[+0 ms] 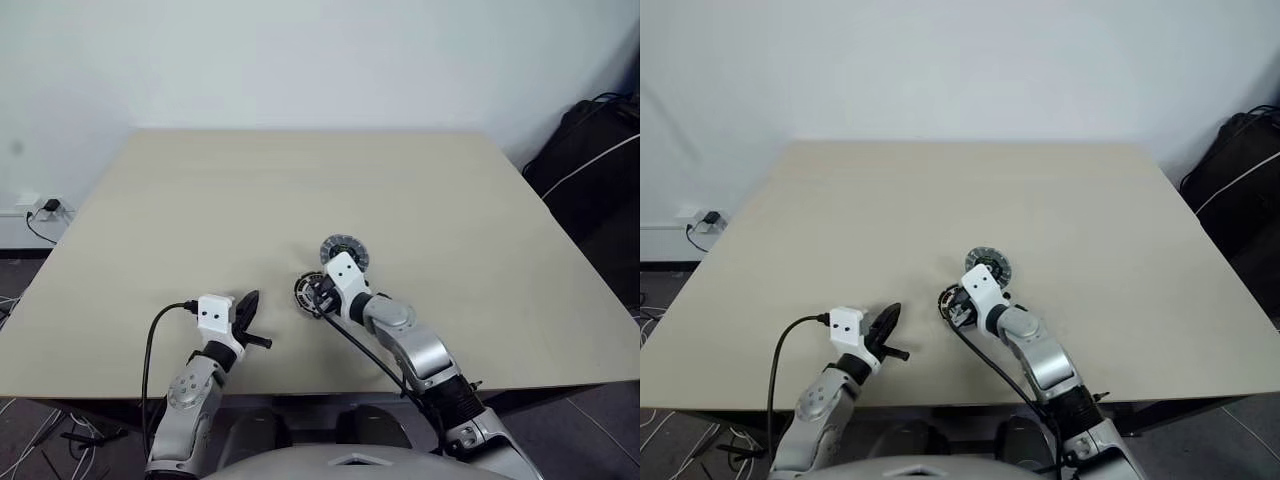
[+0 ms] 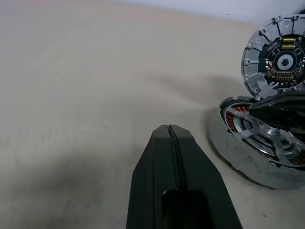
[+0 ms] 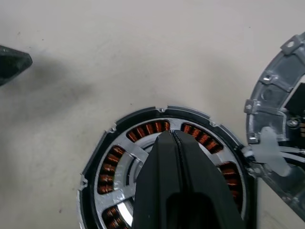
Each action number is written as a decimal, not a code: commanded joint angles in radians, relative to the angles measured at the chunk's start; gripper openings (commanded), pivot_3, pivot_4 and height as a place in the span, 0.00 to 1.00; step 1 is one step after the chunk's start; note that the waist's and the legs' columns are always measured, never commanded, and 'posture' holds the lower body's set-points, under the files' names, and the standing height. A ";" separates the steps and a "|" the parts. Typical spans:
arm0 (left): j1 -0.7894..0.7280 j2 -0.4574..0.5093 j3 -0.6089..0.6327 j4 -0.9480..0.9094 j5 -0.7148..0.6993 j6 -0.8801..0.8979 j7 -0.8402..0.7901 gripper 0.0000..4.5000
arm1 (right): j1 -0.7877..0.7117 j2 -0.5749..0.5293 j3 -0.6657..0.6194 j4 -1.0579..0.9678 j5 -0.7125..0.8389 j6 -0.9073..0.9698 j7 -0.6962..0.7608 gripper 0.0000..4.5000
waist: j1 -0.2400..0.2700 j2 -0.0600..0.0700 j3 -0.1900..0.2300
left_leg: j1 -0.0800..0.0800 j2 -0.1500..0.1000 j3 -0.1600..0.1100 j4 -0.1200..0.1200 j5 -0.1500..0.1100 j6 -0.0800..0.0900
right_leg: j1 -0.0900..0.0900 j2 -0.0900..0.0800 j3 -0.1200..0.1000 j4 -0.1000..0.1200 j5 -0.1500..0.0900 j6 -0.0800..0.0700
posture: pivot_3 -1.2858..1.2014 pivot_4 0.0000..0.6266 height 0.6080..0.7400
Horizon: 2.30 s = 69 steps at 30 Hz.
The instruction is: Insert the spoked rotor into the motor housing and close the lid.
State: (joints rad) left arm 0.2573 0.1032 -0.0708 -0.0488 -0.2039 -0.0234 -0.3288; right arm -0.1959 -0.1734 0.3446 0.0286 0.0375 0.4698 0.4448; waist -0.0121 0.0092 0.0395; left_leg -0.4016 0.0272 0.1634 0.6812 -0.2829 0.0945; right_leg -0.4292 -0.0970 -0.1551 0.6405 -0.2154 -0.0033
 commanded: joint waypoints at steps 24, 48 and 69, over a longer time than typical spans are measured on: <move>-0.025 -0.053 -0.030 0.000 -0.004 -0.022 -0.014 0.00 | -0.373 -0.388 0.371 -0.109 -0.240 -0.044 0.624 0.50 | 0.002 0.000 0.002 | 0.000 0.000 0.000 0.003 -0.002 0.004 | 0.001 -0.001 -0.003 0.000 0.000 0.000 | 0.52 0.00 1.00; -0.018 -0.085 -0.018 0.016 -0.002 -0.042 0.003 0.00 | -0.366 -0.354 0.355 0.079 -0.360 -0.178 0.612 0.02 | 0.000 -0.003 -0.002 | 0.001 0.000 0.000 0.005 -0.003 0.005 | 0.003 -0.002 -0.003 0.002 0.001 0.002 | 0.52 0.00 1.00; -0.020 -0.098 -0.022 0.040 -0.001 -0.046 0.001 0.00 | -0.091 -0.362 0.127 -0.470 -0.145 0.475 0.553 0.02 | 0.009 -0.003 -0.001 | -0.006 0.001 -0.001 0.005 -0.005 0.004 | -0.003 -0.003 -0.006 -0.001 0.003 -0.006 | 0.52 0.00 1.00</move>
State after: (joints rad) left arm 0.2414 0.0095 -0.0872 -0.0002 -0.2037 -0.0508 -0.3269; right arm -0.2820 -0.5367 0.5127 -0.3672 -0.1273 0.8692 1.0221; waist -0.0033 0.0067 0.0382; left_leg -0.4081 0.0278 0.1625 0.6865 -0.2876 0.0987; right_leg -0.4326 -0.1000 -0.1614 0.6397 -0.2122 -0.0091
